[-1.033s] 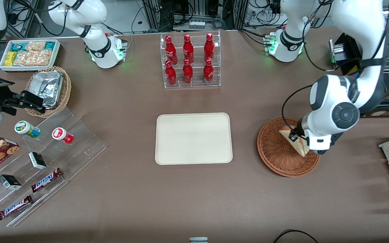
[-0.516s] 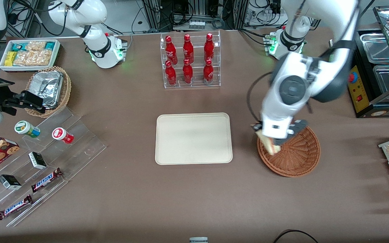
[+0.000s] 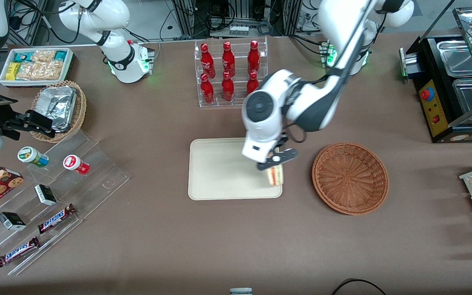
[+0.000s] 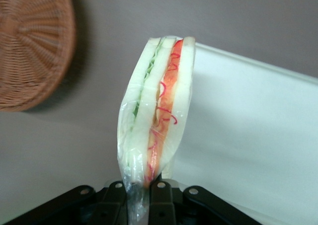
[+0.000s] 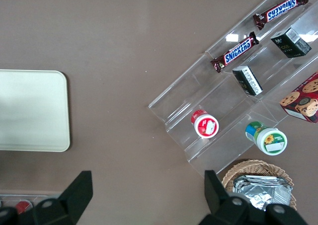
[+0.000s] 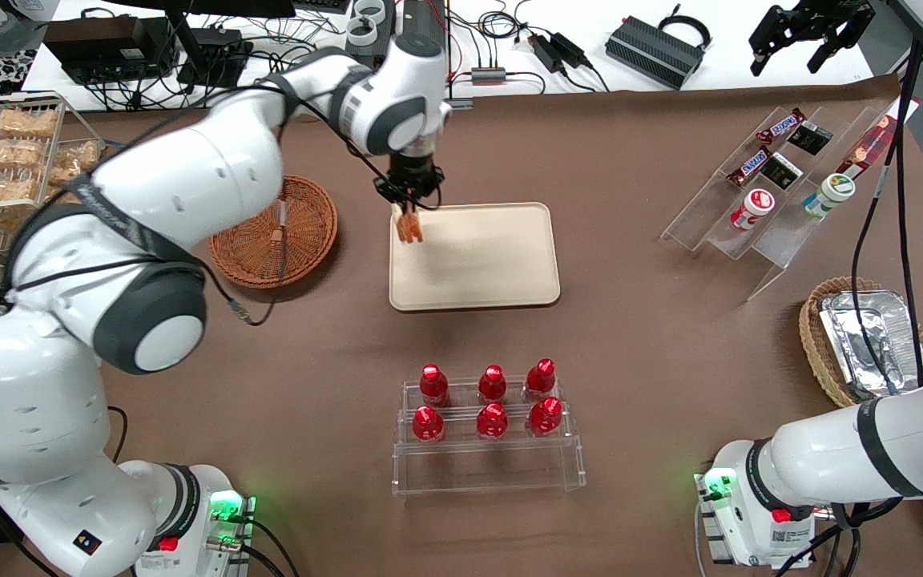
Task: Place sandwich from basket to tray
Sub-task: 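Lift the sandwich and carry it over the cream tray, then lower the sandwich onto the tray and open the left gripper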
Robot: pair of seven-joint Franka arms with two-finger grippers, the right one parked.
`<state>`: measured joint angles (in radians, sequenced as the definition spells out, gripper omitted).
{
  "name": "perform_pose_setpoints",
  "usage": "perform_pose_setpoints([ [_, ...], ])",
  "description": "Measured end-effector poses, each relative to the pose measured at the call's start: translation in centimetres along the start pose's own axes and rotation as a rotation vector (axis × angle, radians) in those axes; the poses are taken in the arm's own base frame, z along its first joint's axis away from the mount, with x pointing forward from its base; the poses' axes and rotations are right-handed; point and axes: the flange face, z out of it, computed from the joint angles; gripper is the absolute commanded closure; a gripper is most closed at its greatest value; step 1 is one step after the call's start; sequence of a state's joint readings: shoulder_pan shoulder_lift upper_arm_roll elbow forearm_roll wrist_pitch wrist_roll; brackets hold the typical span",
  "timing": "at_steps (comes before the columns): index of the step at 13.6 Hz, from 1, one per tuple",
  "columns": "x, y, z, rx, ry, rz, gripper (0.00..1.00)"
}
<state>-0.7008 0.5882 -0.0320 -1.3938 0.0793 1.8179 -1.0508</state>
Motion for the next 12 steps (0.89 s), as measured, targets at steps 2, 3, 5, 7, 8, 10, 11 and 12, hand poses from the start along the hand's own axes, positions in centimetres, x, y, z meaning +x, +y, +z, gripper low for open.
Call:
perform_pose_setpoints([
  [2,-1.1,2.2,1.5,-0.017,0.015,0.05,0.86],
  [3,-1.2,2.7,2.0,-0.028,0.022,0.068,0.86],
  [5,-1.6,3.5,2.9,-0.028,0.023,0.102,0.86],
  [7,-2.8,4.5,4.7,-0.015,0.017,0.131,0.86],
  [8,-3.3,5.3,5.7,-0.018,0.02,0.143,0.86],
  [10,-3.8,6.1,7.7,-0.018,0.02,0.154,0.86],
  [11,-3.9,6.4,8.7,-0.015,0.017,0.157,0.86],
  [12,-4.0,6.5,9.3,-0.009,0.014,0.159,0.86],
])
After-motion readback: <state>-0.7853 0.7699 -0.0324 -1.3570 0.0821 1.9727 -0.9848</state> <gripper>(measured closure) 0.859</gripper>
